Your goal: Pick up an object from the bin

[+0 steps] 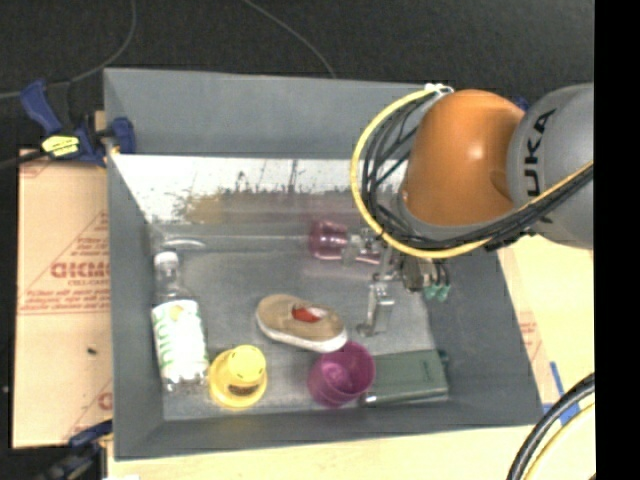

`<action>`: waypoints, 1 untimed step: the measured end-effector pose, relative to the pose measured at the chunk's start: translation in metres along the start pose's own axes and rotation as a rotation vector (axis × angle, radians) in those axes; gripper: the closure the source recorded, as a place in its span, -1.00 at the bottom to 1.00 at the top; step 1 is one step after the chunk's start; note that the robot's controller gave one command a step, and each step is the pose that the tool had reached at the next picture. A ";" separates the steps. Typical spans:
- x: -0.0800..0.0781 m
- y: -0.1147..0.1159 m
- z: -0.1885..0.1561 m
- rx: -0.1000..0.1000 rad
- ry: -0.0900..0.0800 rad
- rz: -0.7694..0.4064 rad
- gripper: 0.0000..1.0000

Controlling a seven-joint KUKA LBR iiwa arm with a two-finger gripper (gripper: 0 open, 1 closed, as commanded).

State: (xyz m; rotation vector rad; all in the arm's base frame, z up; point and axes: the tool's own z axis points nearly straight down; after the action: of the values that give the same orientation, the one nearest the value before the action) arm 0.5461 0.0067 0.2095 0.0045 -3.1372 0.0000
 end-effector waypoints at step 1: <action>-0.001 0.000 -0.005 0.000 -0.008 0.000 -1.00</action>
Offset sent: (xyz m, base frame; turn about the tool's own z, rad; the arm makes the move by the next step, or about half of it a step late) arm -0.0334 0.0102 -0.1279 -0.2572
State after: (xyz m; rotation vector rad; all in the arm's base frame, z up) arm 0.5475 0.0068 0.2143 0.0044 -3.1456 -0.0003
